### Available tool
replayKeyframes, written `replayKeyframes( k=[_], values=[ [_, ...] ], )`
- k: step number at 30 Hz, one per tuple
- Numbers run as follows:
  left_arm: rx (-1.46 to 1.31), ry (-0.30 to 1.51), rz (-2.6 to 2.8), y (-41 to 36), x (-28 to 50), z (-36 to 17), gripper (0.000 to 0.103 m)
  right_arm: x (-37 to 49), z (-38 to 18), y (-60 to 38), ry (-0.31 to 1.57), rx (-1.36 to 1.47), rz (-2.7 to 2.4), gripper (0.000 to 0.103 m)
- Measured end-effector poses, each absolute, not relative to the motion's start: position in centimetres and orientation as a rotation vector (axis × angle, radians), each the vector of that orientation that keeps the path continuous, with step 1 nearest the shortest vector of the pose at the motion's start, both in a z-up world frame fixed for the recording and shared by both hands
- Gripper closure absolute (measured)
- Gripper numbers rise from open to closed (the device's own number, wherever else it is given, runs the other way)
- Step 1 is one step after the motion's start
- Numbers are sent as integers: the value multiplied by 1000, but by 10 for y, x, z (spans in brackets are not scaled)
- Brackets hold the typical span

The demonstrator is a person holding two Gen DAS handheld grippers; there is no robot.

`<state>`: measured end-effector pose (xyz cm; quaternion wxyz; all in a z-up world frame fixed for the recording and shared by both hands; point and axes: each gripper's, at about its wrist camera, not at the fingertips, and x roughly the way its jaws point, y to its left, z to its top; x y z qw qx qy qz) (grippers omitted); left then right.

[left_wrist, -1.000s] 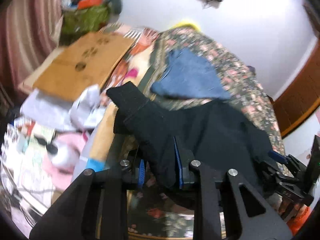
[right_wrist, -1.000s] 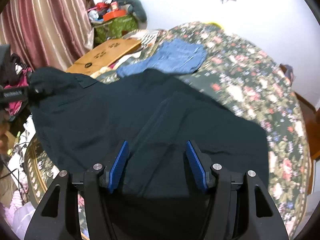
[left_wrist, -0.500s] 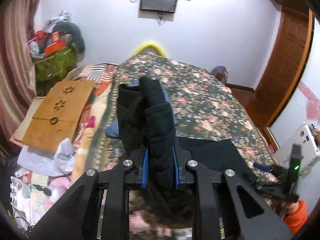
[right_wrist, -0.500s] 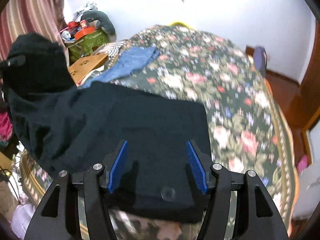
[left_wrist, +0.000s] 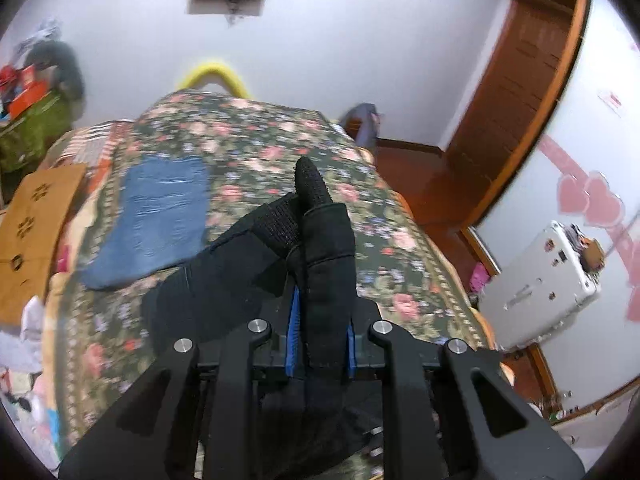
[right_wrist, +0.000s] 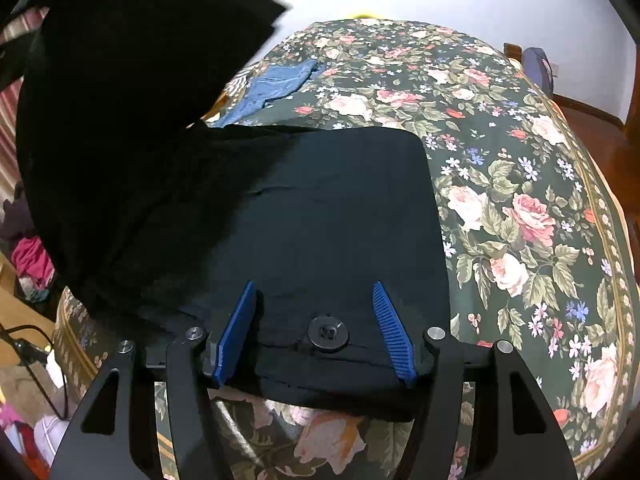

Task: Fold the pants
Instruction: 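Lift the pants leg with the left gripper and fold it over the pants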

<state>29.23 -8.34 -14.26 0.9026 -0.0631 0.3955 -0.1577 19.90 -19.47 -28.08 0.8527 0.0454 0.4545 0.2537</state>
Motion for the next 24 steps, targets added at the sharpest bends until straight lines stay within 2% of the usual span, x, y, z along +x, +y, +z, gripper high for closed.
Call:
replayKeyframes(
  k=[7, 13, 15, 17, 19, 24],
  values=[
    [-3, 906, -438, -151, 288, -184, 85, 196, -278, -208, 948, 115, 519, 46],
    [99, 1022, -472, -178, 277, -230, 83, 188, -271, -235, 941, 131, 459, 46],
    [154, 1039, -476, -185, 270, -235, 70, 184, -271, -242, 948, 155, 466, 45],
    [200, 1045, -505, -192, 263, -235, 48, 179, -270, -245, 948, 141, 433, 45],
    [208, 1003, -521, -193, 256, -226, 39, 174, -269, -245, 942, 109, 405, 45],
    [206, 894, -482, -175, 255, -193, 33, 165, -269, -251, 951, 117, 385, 45]
  ],
)
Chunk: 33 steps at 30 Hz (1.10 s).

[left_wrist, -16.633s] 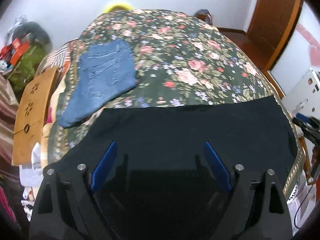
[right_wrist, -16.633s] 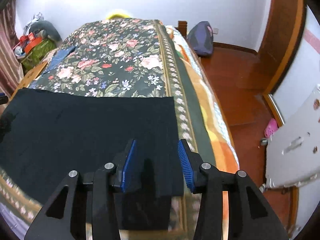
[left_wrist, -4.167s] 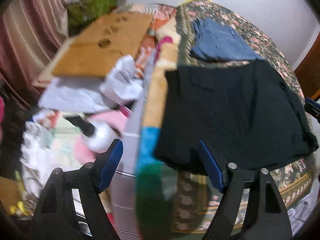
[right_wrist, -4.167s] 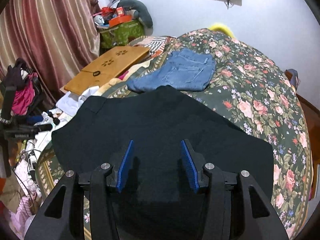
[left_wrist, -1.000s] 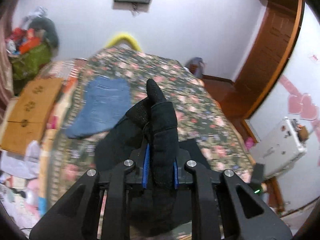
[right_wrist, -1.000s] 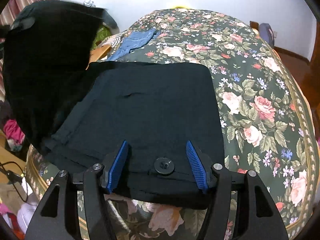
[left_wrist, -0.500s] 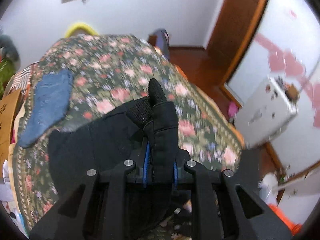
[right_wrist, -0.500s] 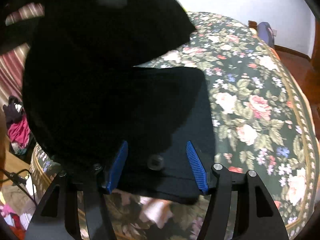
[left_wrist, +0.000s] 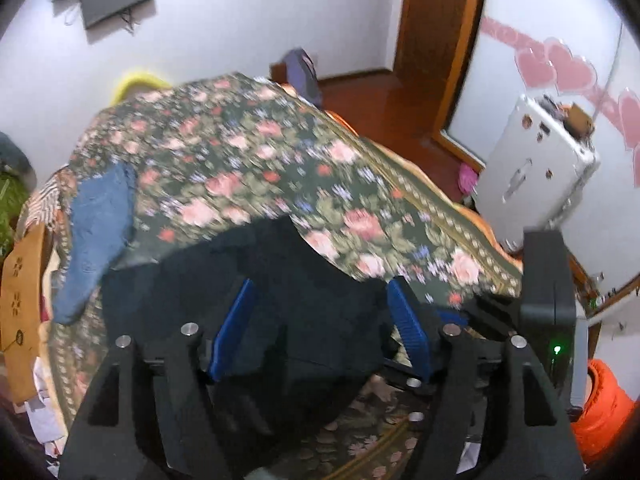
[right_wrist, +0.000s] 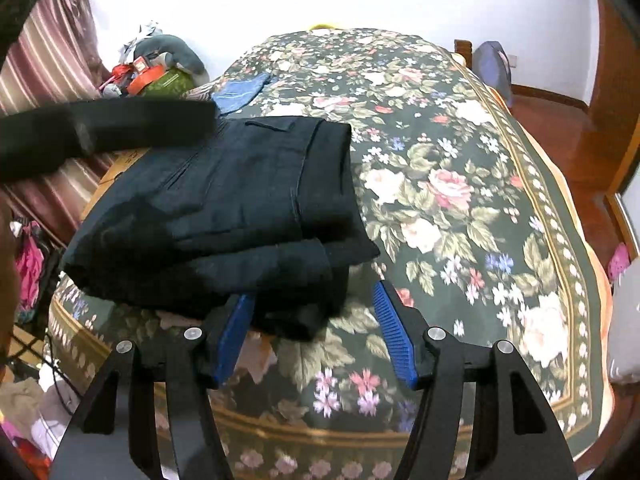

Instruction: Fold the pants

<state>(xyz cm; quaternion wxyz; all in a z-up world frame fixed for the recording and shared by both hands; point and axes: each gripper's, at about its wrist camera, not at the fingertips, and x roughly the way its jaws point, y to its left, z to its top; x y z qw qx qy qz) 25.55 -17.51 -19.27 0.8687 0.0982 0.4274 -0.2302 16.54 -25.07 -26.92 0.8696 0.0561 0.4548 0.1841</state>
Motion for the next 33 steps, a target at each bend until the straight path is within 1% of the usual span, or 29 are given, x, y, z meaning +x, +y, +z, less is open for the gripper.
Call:
replayKeyframes(
  k=[5, 8, 14, 18, 20, 22, 27, 30, 33],
  values=[
    [183, 837, -323, -120, 286, -177, 22, 158, -266, -254, 950, 120, 379, 45],
    [180, 849, -193, -79, 314, -185, 22, 157, -264, -251, 950, 132, 384, 45],
    [147, 997, -18, -9, 379, -235, 22, 159, -271, -239, 982, 169, 421, 45],
    [112, 1095, -12, 9, 406, -274, 21, 166, -277, -226, 1003, 148, 439, 45],
    [105, 1146, -37, 14, 412, -295, 19, 171, -277, -221, 999, 132, 443, 43],
    [97, 1134, -55, 19, 411, -304, 14, 181, -275, -219, 1000, 116, 443, 43],
    [97, 1103, -67, 38, 385, -305, 14, 216, -271, -223, 981, 111, 410, 43],
    [85, 1117, -42, 50, 355, -300, 14, 231, -268, -228, 973, 110, 363, 43],
    [17, 1113, -56, 61, 310, -299, 14, 233, -262, -232, 943, 43, 287, 43]
  ],
)
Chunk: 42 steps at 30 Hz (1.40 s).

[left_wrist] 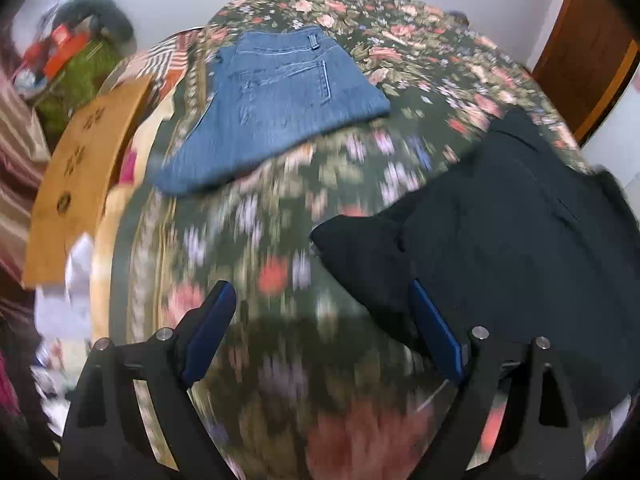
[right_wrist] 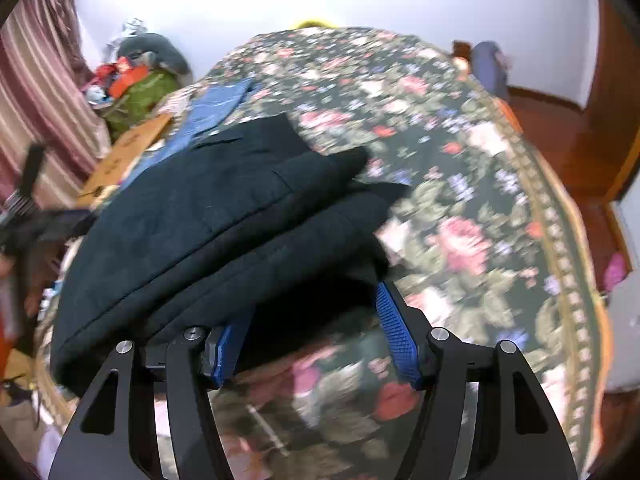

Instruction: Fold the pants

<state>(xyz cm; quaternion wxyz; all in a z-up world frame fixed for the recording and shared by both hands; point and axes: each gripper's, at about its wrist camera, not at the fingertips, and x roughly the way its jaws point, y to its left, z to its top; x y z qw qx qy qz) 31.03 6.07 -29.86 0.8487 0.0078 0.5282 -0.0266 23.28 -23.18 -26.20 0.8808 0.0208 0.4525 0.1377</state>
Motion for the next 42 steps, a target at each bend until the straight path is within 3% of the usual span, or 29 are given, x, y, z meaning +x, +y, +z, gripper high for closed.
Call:
replayKeyframes(
  k=[6, 12, 15, 19, 21, 25, 26, 32, 38, 39, 41, 42],
  values=[
    [-175, 1144, -76, 72, 235, -304, 14, 211, -239, -240, 895, 16, 294, 43],
    [-116, 1114, -29, 70, 194, -296, 14, 188, -211, -219, 832, -12, 374, 43],
    [-22, 1062, 31, 74, 190, -278, 27, 176, -199, -194, 778, -66, 459, 43],
    [-26, 944, -10, 74, 196, -239, 30, 170, -194, -160, 737, -103, 541, 45],
    [-7, 900, -64, 65, 203, -225, 35, 172, -196, -145, 731, -105, 572, 48],
    [-24, 917, -245, 35, 229, -218, 76, 181, -208, -123, 765, -108, 610, 68],
    [-26, 934, -275, 29, 238, -221, 81, 184, -213, -118, 780, -111, 615, 71],
    [92, 1030, -298, -3, 267, -280, 81, 199, -254, -117, 909, -122, 580, 72],
    [177, 984, -272, 15, 241, -280, 81, 191, -256, -145, 901, -139, 513, 72],
    [180, 995, -259, 23, 237, -283, 79, 189, -256, -154, 902, -132, 488, 72],
    [125, 999, -257, 39, 232, -285, 57, 186, -258, -164, 909, -110, 469, 72],
    [93, 1007, -243, 48, 229, -287, 53, 184, -257, -172, 912, -91, 457, 72]
  ],
)
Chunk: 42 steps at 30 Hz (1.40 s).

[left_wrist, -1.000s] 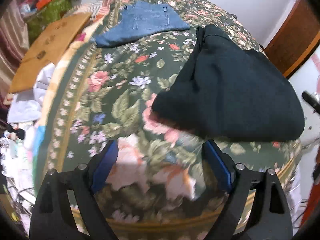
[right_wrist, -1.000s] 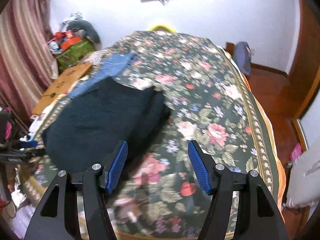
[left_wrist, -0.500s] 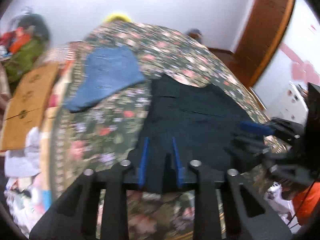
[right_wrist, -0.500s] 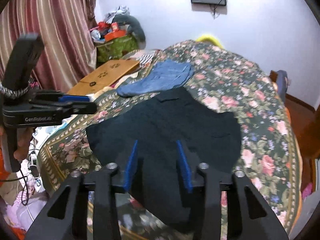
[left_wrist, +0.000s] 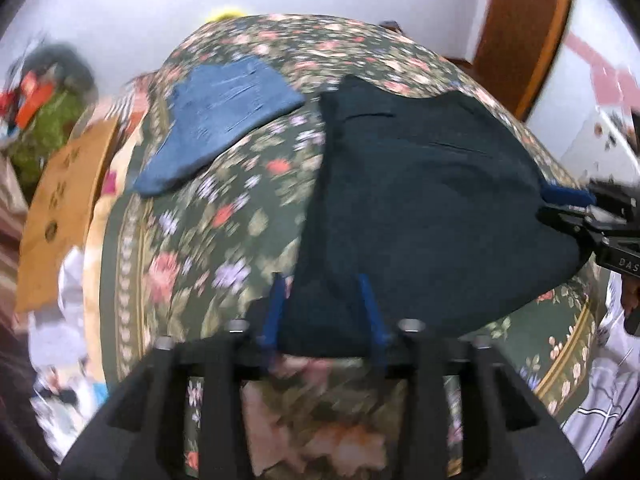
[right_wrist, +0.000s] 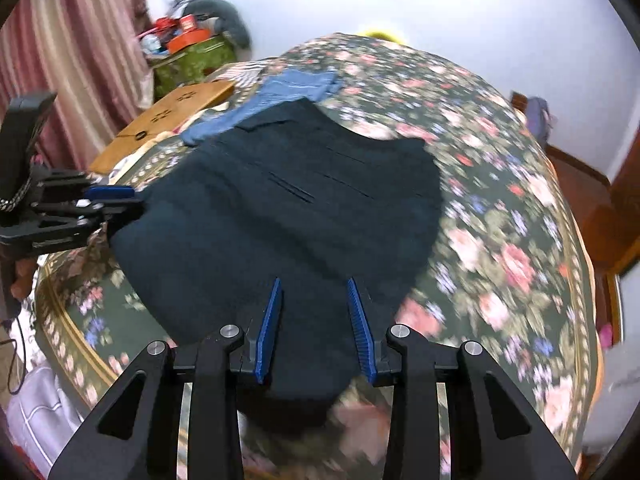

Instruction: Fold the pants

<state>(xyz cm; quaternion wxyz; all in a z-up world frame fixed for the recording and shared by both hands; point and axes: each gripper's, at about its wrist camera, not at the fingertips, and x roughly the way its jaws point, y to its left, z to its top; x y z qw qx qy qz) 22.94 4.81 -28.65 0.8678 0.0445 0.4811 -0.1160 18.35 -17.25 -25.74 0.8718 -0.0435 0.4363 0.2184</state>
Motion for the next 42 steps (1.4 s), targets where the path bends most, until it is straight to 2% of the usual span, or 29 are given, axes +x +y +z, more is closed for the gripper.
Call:
replayKeyframes(
  k=[1, 2, 7, 10, 14, 17, 22, 24, 26, 29, 31, 42],
  values=[
    [70, 1011, -241, 55, 228, -287, 52, 181, -257, -176, 912, -84, 442, 72],
    [54, 1011, -236, 59, 226, -288, 51, 178, -255, -180, 914, -89, 407, 65],
    [-33, 1006, -198, 83, 216, -290, 49, 173, -259, -205, 936, 11, 363, 52],
    [-56, 1013, -180, 94, 212, -291, 45, 169, -256, -209, 922, -12, 335, 51],
    [98, 1048, 26, 102, 215, -296, 62, 166, -257, -217, 935, -114, 245, 51],
    [-59, 1074, -15, 126, 215, -292, 62, 164, -256, -232, 952, -82, 244, 51],
    [-61, 986, -54, 112, 220, -258, 62, 166, -232, -239, 888, -34, 254, 49],
    [-57, 961, -97, 99, 227, -245, 60, 168, -219, -236, 855, -9, 274, 48],
    [-44, 937, -131, 85, 234, -236, 49, 171, -211, -231, 836, 4, 295, 45],
    [-37, 914, -198, 63, 246, -228, 38, 177, -206, -221, 822, 27, 332, 38],
    [-36, 930, -239, 50, 259, -229, 36, 183, -210, -214, 831, 42, 354, 35],
    [-45, 1138, -356, 18, 311, -284, 35, 213, -269, -195, 996, 166, 461, 35]
  ],
)
